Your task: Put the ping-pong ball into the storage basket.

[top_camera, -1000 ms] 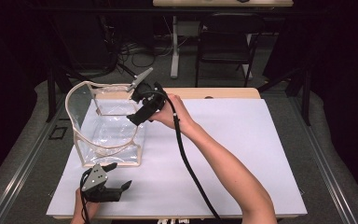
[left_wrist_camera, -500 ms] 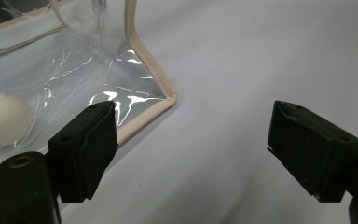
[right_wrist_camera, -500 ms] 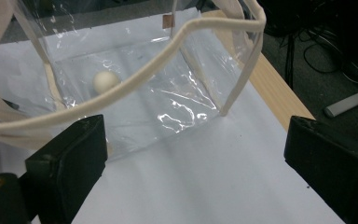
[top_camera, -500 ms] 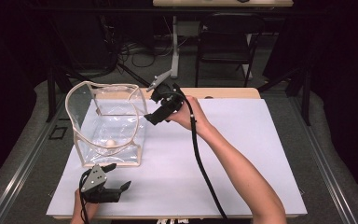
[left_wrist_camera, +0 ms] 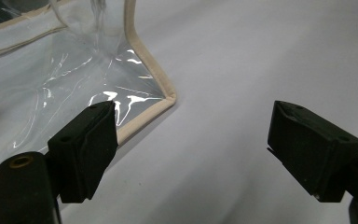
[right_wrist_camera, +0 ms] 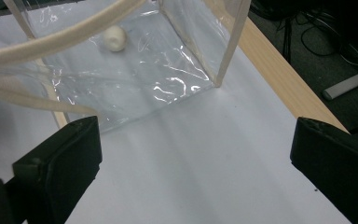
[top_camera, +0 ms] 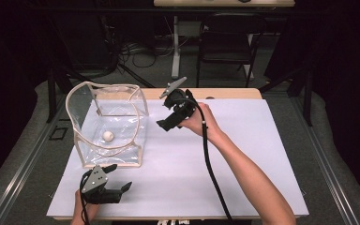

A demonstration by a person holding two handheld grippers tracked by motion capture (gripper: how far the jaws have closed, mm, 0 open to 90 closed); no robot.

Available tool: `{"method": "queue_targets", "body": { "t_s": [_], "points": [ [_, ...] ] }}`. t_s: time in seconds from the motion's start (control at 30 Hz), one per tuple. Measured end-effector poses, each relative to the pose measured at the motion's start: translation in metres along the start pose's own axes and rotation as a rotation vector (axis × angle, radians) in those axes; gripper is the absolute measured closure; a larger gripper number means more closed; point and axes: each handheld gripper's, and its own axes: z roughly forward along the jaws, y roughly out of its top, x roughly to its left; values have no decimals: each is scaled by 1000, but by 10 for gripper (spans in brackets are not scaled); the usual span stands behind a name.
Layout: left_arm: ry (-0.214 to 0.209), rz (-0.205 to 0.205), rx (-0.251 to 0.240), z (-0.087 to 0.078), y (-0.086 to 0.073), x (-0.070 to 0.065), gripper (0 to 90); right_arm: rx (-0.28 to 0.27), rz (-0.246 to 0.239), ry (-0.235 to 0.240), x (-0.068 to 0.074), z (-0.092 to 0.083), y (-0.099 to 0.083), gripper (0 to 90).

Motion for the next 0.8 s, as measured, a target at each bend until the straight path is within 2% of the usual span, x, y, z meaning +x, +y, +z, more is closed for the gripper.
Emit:
{"method": "queue_targets", "body": {
  "t_s": [0.37, 0.8],
  "points": [
    [-1, 1, -1, 0, 0, 0, 163, 13, 27, -4, 1, -3, -31, 0],
    [0, 2, 1, 0, 0, -1, 163, 5, 46, -9, 6, -16, -67, 0]
  ]
}}
